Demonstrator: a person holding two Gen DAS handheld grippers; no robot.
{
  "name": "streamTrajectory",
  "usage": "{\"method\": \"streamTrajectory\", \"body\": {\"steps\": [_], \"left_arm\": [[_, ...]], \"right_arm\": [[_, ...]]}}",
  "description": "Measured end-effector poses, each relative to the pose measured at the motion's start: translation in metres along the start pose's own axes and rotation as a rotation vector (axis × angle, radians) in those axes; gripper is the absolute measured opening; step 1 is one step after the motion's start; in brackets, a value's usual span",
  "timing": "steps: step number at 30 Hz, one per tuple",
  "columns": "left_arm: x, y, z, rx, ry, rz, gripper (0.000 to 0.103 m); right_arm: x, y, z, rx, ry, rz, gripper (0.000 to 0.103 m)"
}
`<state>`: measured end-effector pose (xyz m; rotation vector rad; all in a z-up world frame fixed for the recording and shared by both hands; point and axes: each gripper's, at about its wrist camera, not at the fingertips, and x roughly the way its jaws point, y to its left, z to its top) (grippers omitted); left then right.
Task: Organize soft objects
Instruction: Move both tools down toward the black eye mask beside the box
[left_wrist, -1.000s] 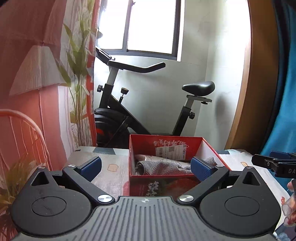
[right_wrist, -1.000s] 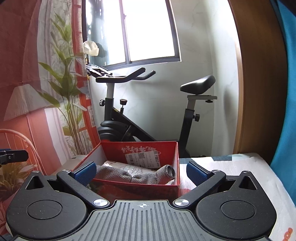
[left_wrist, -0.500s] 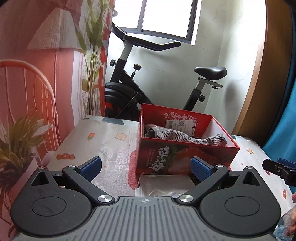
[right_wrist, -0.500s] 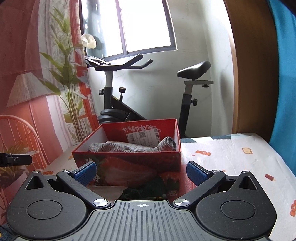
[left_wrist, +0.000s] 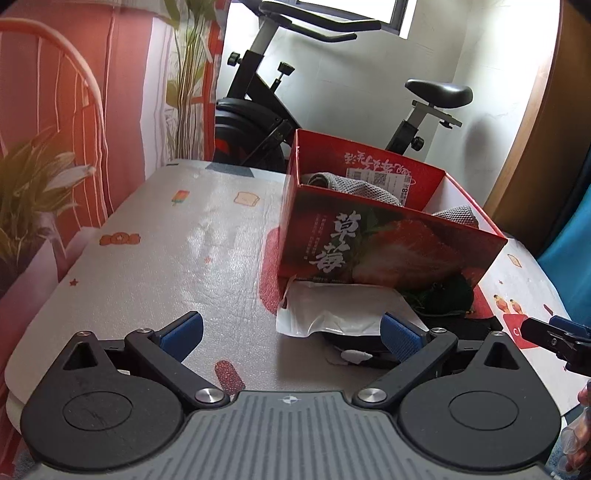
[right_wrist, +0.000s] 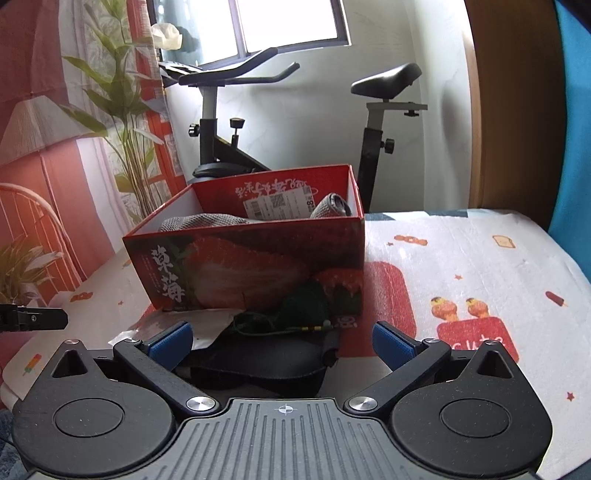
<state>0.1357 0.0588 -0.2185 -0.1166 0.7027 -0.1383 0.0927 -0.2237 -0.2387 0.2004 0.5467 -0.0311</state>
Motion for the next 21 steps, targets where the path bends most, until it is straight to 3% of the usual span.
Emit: {"method": "streamTrajectory", "body": {"steps": [15, 18, 20, 21], "left_arm": [[0.04, 0.005, -0.019, -0.039, 0.12, -0.057, 0.087], [0.047, 0.003, -0.021, -0.042, 0.141, -0.074, 0.083], [0.049, 0.003, -0.023, -0.044, 0.148, -0.083, 0.081], [0.05, 0.003, -0.023, -0.047, 0.149, -0.089, 0.081]], "right_arm": [[0.071, -0.036, -0.011, 0.173, 0.135, 0.052, 0.086], [0.082, -0.041, -0.014, 0.214, 0.155, 0.082, 0.074], [0.085, -0.039, -0.017, 0.186, 0.168, 0.077, 0.053], [0.084, -0.036, -0.02, 0.146, 0.173, 0.051, 0.05]]}}
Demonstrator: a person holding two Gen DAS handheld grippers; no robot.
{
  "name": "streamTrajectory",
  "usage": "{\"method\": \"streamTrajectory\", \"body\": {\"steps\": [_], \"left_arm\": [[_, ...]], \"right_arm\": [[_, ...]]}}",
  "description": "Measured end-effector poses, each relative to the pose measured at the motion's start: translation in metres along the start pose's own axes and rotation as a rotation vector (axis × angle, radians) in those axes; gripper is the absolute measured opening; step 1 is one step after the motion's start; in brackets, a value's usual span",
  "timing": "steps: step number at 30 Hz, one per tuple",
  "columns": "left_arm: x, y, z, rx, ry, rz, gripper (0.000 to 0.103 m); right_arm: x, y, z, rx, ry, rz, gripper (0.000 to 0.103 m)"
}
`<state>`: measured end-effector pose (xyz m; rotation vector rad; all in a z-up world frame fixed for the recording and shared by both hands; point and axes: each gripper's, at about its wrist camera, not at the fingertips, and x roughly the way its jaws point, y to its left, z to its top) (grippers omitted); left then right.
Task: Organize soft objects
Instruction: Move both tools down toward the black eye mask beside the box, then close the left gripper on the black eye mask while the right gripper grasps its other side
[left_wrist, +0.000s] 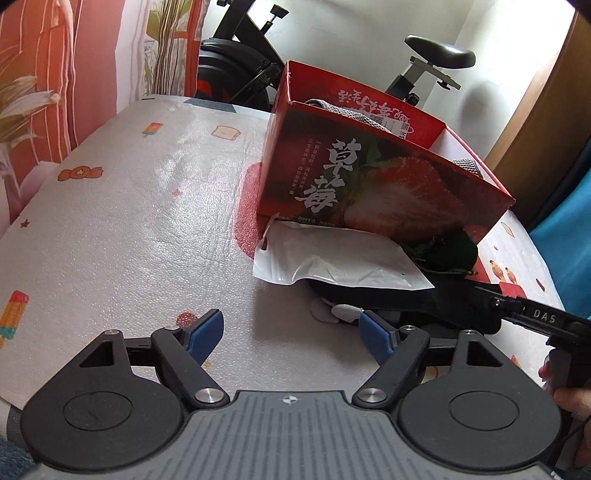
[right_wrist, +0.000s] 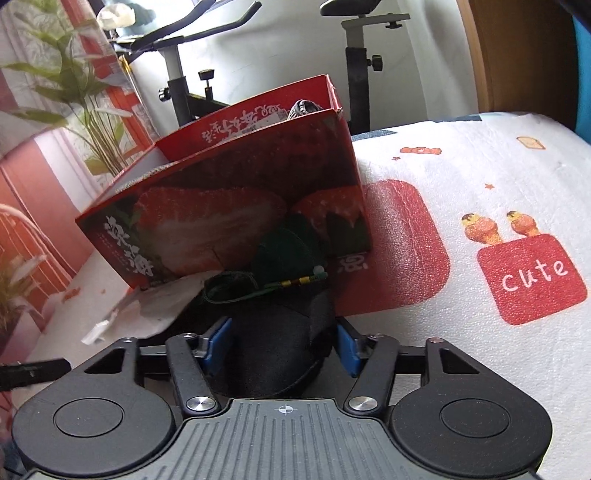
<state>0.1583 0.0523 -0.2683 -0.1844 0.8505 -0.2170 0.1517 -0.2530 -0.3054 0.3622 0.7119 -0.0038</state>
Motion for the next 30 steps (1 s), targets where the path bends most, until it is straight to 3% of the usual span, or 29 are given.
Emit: {"method": "streamTrajectory", "body": {"steps": [1, 8, 18, 24, 30], "left_arm": [[0.001, 0.0, -0.001, -0.004, 0.001, -0.004, 0.08], [0.007, 0.001, -0.003, -0.021, 0.02, -0.022, 0.078], [0.026, 0.0, 0.0, -0.049, 0.046, -0.085, 0.078], [0.056, -0.004, 0.01, -0.05, 0.076, -0.085, 0.07], [0.074, 0.001, 0.021, -0.118, 0.052, -0.179, 0.067]], "right_arm": [[0.0, 0.002, -0.003, -0.027, -0.002, -0.019, 0.042], [-0.006, 0.002, -0.015, -0.107, -0.015, -0.038, 0.029], [-0.004, 0.005, -0.023, -0.165, -0.016, -0.053, 0.027], [-0.004, 0.004, -0.023, -0.164, -0.015, -0.049, 0.027], [-0.003, 0.003, -0.023, -0.155, -0.012, -0.042, 0.027]]}}
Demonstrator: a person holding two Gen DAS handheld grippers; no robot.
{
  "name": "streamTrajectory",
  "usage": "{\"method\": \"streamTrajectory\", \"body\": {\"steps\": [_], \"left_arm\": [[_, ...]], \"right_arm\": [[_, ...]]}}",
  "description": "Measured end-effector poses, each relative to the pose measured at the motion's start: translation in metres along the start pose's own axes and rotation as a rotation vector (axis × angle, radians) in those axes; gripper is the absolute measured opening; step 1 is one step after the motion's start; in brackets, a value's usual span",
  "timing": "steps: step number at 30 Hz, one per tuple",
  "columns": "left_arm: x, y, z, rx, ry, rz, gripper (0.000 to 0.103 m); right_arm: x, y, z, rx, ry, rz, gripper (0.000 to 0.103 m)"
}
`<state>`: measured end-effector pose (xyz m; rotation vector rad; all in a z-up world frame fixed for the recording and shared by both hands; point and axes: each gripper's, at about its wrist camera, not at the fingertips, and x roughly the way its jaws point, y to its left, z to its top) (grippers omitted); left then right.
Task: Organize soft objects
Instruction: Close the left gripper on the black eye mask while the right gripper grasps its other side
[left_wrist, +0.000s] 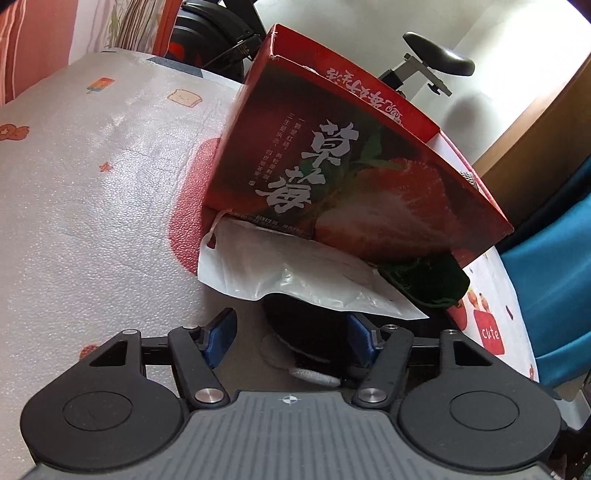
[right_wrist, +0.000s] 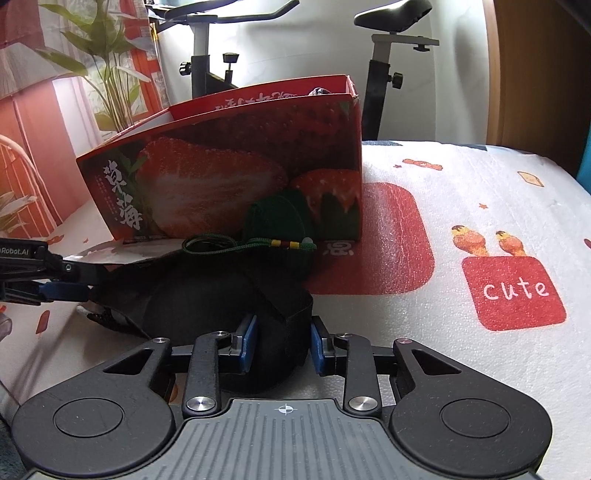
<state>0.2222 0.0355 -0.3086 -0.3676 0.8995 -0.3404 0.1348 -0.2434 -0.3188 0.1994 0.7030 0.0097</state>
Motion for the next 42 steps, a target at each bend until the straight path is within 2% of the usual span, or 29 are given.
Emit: {"method": "streamTrajectory", "body": {"steps": [8, 14, 16, 19, 24, 27, 33, 38, 42], "left_arm": [[0.024, -0.005, 0.02, -0.039, 0.016, -0.06, 0.067], [0.026, -0.016, 0.013, 0.016, 0.021, -0.053, 0.066], [0.024, -0.014, 0.012, 0.014, 0.025, -0.053, 0.05], [0.016, -0.012, 0.009, 0.035, 0.011, -0.025, 0.037], [-0.003, -0.011, 0.003, 0.072, 0.009, 0.024, 0.036], [-0.014, -0.014, 0.0, 0.107, -0.007, 0.028, 0.036], [-0.036, -0.006, -0.009, 0.09, -0.007, -0.022, 0.036], [-0.046, -0.002, -0.02, 0.087, 0.023, -0.045, 0.036], [-0.044, 0.008, -0.025, 0.03, 0.045, -0.083, 0.041]], "right_arm": [[0.001, -0.001, -0.001, 0.004, 0.001, 0.006, 0.028], [0.0, -0.002, -0.001, 0.009, 0.003, 0.007, 0.028], [0.0, -0.002, -0.001, 0.006, 0.003, 0.005, 0.028], [-0.001, 0.0, 0.0, 0.0, 0.0, -0.002, 0.028], [-0.005, 0.006, 0.003, -0.035, -0.011, -0.005, 0.027], [-0.008, 0.013, 0.005, -0.066, -0.017, -0.012, 0.027], [-0.012, 0.018, 0.007, -0.091, -0.02, -0.01, 0.027], [-0.013, 0.024, 0.007, -0.115, -0.02, -0.007, 0.027], [-0.015, 0.027, 0.006, -0.134, -0.023, -0.009, 0.027]]}}
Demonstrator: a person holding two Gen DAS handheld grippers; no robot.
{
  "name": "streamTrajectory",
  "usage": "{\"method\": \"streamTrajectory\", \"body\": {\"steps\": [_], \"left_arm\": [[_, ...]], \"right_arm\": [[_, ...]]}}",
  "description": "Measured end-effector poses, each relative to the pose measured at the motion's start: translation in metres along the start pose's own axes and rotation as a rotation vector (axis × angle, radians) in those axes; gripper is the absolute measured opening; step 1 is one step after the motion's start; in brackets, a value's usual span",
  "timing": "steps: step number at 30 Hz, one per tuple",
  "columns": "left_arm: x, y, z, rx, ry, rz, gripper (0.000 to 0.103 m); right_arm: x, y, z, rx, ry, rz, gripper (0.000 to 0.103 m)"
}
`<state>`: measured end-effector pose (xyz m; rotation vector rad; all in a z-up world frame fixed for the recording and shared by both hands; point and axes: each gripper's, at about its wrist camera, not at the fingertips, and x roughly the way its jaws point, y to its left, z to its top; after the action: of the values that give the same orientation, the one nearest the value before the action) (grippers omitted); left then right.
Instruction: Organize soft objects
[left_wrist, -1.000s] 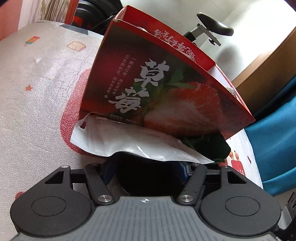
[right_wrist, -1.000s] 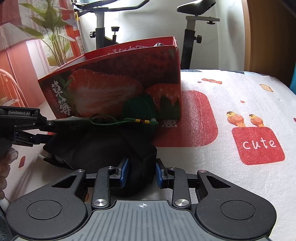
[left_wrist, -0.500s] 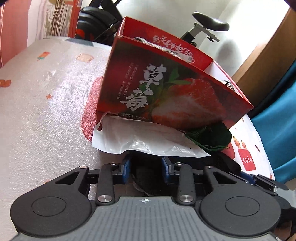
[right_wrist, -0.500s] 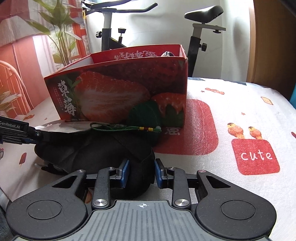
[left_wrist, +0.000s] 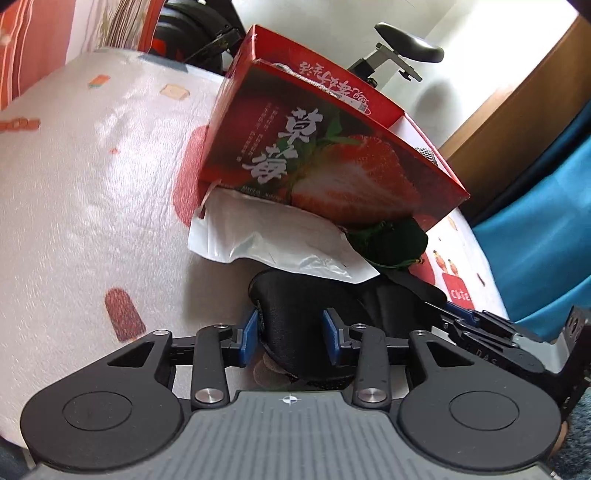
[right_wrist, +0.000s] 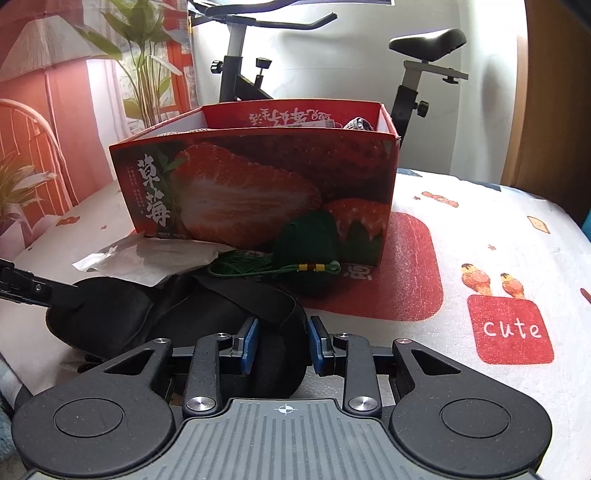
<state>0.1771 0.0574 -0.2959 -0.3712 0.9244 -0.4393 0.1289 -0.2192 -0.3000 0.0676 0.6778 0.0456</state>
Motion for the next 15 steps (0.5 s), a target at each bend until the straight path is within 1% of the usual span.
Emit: {"method": "streamTrajectory", "body": {"steps": [6, 7, 9, 10, 12, 14, 15], "left_arm": [[0.013, 0.011, -0.001, -0.053, 0.02, 0.002, 0.041], [0.013, 0.012, -0.003, -0.056, 0.019, 0.006, 0.039], [0.01, 0.007, -0.004, -0.03, -0.011, 0.052, 0.032], [0.007, 0.004, -0.004, -0.01, -0.028, 0.073, 0.031], [0.001, -0.002, -0.003, 0.014, -0.065, 0.085, 0.025], [-0.009, -0.007, -0.001, 0.039, -0.109, 0.092, 0.022], [-0.013, -0.011, 0.001, 0.05, -0.127, 0.093, 0.021]], "right_arm": [[0.002, -0.003, -0.002, 0.017, 0.02, 0.015, 0.027], [0.002, -0.004, -0.001, 0.026, 0.022, 0.018, 0.027], [-0.001, -0.004, 0.0, 0.041, 0.014, 0.03, 0.027], [-0.004, -0.003, 0.001, 0.035, 0.0, 0.031, 0.026], [-0.011, 0.0, 0.004, 0.022, -0.03, 0.028, 0.024], [-0.02, 0.001, 0.01, 0.014, -0.066, 0.034, 0.016], [-0.024, 0.001, 0.013, 0.01, -0.082, 0.04, 0.014]]}}
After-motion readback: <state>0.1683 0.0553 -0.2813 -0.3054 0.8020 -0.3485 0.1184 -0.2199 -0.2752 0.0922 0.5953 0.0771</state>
